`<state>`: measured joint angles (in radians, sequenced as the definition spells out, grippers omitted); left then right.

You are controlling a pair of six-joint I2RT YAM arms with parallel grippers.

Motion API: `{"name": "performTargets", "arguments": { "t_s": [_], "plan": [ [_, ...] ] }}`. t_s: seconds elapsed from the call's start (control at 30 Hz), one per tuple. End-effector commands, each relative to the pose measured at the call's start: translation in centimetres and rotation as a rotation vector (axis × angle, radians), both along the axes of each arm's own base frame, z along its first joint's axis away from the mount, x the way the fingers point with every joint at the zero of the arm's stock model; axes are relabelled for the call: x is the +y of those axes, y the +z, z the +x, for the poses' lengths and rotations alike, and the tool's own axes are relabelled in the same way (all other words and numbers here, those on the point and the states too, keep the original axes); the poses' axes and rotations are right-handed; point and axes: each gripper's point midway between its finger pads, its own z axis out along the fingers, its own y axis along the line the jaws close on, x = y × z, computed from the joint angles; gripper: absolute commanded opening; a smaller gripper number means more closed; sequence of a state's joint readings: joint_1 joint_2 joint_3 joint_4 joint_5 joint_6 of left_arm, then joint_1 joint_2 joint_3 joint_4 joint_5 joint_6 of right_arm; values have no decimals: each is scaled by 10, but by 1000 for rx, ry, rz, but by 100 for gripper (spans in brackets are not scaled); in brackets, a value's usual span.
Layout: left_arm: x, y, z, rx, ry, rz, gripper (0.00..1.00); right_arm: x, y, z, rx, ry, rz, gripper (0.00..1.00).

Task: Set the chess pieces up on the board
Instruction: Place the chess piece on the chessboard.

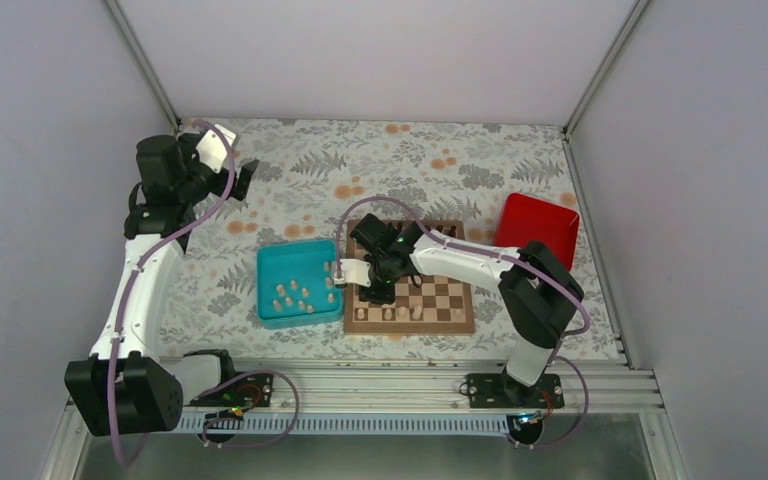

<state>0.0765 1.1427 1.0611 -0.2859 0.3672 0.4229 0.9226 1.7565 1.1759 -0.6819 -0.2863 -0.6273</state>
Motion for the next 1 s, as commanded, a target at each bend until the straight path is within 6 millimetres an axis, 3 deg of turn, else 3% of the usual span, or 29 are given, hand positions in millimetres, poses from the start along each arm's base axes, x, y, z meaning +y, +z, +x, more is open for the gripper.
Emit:
{"name": "performTargets", "arguments": {
  "t_s": [0.0,0.27,0.3,0.37,0.43,0.53,0.67,0.83,0.97],
  "plan": [
    [0,0,-1,-7,-2,-2,100,12,2,1,1,21,27,5],
    [0,-2,0,-2,-6,-3,100,13,-1,1,10,24,16,9],
    [0,-2,0,-2,-6,-3,100,12,-1,1,10,24,11,11],
    [-1,-2,1,-1,-8,-4,100,11,1,3,2,22,5,24],
    [-1,-2,1,-1,-8,-3,100,12,10,7,-26,15,17,32],
    [-1,-1,0,-4,-8,-3,100,21,40,14,-68,14,73,40],
    [-1,-1,1,-6,-11,-4,100,42,81,24,-91,33,138,39],
    [-3,2,-1,-15,-19,-9,100,64,105,38,-117,57,163,37],
    [-3,4,-2,-20,-20,-11,100,91,108,56,-157,62,166,37]
  ]
}}
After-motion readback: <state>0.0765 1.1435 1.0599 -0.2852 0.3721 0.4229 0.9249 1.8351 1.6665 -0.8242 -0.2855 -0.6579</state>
